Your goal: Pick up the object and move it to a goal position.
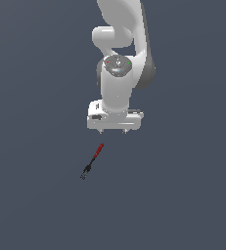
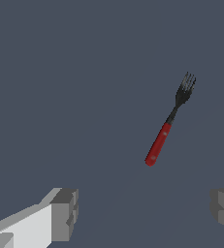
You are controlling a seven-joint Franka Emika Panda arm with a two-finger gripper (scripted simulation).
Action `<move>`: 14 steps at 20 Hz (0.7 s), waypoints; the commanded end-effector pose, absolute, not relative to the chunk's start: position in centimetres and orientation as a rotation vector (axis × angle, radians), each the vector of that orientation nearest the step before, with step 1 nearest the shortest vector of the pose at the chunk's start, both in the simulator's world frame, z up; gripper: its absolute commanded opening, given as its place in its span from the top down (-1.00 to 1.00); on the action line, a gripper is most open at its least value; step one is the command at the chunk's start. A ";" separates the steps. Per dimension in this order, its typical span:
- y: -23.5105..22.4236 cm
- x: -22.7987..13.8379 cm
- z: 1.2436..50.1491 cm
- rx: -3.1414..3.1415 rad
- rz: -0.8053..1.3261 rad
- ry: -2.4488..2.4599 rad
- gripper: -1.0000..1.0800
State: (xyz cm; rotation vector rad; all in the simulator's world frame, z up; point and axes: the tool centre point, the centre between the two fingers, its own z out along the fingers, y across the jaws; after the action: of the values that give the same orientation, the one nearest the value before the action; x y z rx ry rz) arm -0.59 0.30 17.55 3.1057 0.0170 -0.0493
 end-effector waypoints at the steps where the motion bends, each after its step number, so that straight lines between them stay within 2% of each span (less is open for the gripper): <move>1: -0.3 -0.1 16.8 3.110 -0.047 -0.034 -0.92; 14: -6.7 3.6 9.0 3.096 -0.015 -0.517 -0.92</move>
State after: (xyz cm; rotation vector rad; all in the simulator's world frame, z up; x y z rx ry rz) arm 3.24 -5.95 9.96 3.1026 -0.4601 -0.0210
